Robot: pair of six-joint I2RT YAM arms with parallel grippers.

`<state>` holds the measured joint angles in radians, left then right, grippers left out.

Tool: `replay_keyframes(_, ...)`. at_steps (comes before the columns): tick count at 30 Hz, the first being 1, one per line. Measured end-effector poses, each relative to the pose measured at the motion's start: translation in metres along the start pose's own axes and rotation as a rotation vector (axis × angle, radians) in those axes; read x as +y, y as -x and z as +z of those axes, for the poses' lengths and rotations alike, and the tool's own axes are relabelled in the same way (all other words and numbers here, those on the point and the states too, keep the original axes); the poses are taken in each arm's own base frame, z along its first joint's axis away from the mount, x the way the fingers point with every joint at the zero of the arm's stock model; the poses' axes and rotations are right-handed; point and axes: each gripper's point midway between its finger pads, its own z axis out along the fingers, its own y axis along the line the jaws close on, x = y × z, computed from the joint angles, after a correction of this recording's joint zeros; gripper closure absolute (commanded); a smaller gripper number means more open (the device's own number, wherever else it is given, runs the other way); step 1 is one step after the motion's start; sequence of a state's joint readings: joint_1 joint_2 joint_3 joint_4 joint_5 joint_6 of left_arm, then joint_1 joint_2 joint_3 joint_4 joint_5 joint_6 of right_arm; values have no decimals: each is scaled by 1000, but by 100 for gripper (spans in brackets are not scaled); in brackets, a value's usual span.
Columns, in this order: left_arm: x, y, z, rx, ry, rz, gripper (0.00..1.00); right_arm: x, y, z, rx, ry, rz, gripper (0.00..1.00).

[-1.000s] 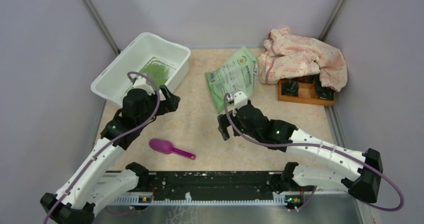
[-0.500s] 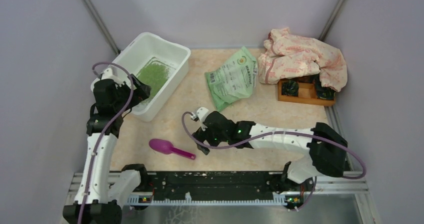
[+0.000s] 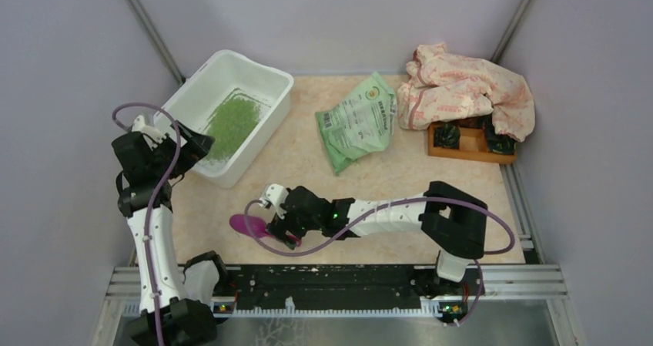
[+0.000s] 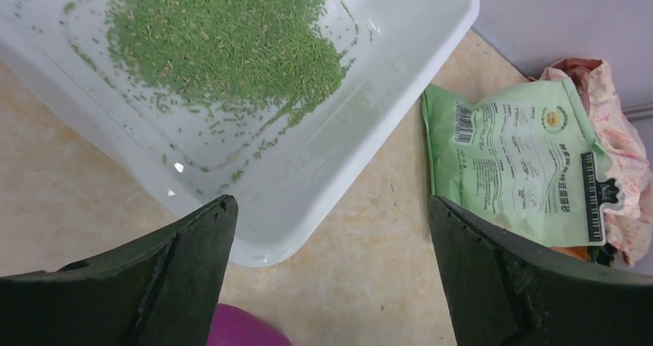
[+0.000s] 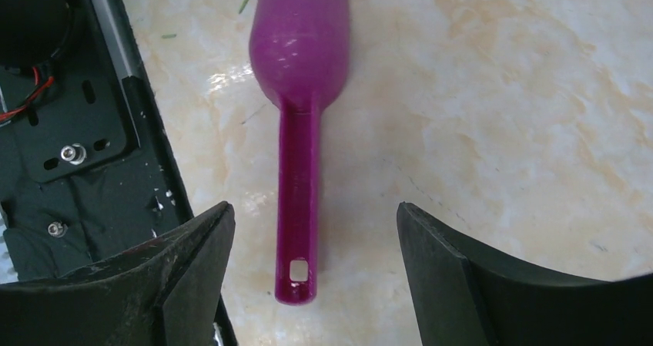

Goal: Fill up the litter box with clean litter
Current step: Move the spatula to the center of the board.

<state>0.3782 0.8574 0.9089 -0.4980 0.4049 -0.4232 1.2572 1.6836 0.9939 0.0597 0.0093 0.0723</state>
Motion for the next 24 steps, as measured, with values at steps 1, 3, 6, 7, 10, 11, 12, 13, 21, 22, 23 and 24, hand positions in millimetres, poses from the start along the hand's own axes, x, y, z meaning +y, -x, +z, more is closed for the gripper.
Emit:
replay_keyframes(1, 0, -3, 0, 10, -8, -9, 1, 4, -2, 5, 7, 8, -18, 24)
replay_keyframes(3, 0, -9, 1, 27, -19, -26, 1, 12, -3, 13, 14, 26, -51, 26)
replay_keyframes(6, 0, -14, 1, 41, -31, -41, 1, 24, -2, 27, 16, 49, -101, 26)
replay_keyframes(7, -1, -15, 0, 43, -35, -44, 1, 28, 0, 30, 15, 56, -113, 27)
replay_keyframes(10, -4, -15, -1, 40, -46, -42, 1, 34, 3, 39, 10, 71, -136, 29)
replay_keyframes(11, -4, -14, -2, 39, -49, -41, 1, 36, 5, 41, 6, 74, -142, 30)
replay_keyframes(12, -5, -14, -2, 39, -52, -40, 1, 36, 7, 44, 3, 76, -143, 31)
replay_keyframes(13, -5, -14, -2, 39, -53, -40, 1, 37, 9, 47, 0, 76, -144, 32)
replay_keyframes(21, -7, -15, -4, 41, -64, -39, 1, 32, -3, 71, 41, 47, -152, 43)
replay_keyframes(22, -7, -16, -4, 42, -64, -40, 1, 31, -8, 72, 55, 43, -153, 46)
replay_keyframes(23, -7, -16, -4, 42, -65, -40, 1, 30, -11, 72, 64, 40, -154, 48)
replay_keyframes(24, -8, -16, -4, 43, -67, -41, 1, 30, -12, 72, 70, 37, -154, 50)
